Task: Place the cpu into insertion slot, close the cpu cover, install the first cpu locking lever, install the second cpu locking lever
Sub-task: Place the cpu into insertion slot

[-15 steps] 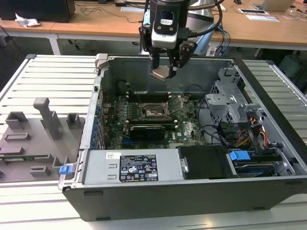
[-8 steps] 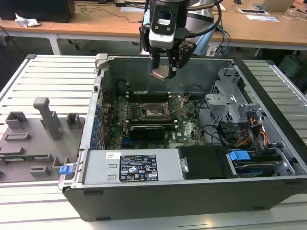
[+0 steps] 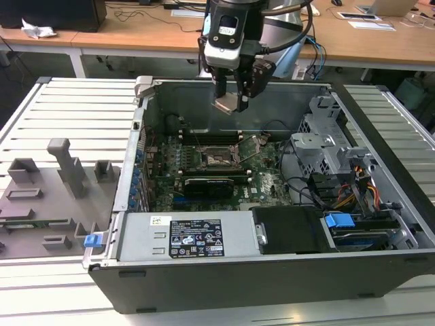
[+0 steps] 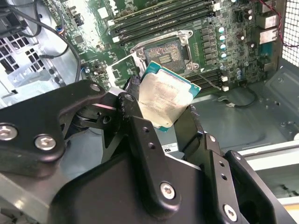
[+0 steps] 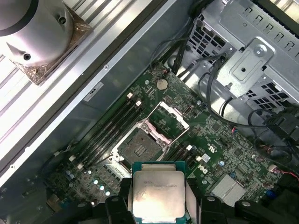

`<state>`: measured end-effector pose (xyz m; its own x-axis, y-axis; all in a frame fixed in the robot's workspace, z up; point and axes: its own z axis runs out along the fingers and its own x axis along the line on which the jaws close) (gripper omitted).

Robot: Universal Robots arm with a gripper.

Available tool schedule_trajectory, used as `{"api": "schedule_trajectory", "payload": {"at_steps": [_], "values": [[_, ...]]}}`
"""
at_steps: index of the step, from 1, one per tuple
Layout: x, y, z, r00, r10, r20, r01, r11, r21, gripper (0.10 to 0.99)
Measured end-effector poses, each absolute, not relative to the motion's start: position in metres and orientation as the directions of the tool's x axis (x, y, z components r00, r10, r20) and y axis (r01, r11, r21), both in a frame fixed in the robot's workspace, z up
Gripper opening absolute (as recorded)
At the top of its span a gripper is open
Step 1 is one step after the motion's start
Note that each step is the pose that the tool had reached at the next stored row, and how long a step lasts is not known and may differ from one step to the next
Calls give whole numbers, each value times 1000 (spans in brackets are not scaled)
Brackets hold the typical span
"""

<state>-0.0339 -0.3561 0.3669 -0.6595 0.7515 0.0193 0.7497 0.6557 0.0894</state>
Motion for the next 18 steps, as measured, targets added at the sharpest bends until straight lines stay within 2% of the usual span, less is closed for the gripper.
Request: {"api": "schedule_trajectory", "payload": {"at_steps": [18], "values": [[-35, -356, 365, -533, 846, 19, 844, 530, 89, 541]]}}
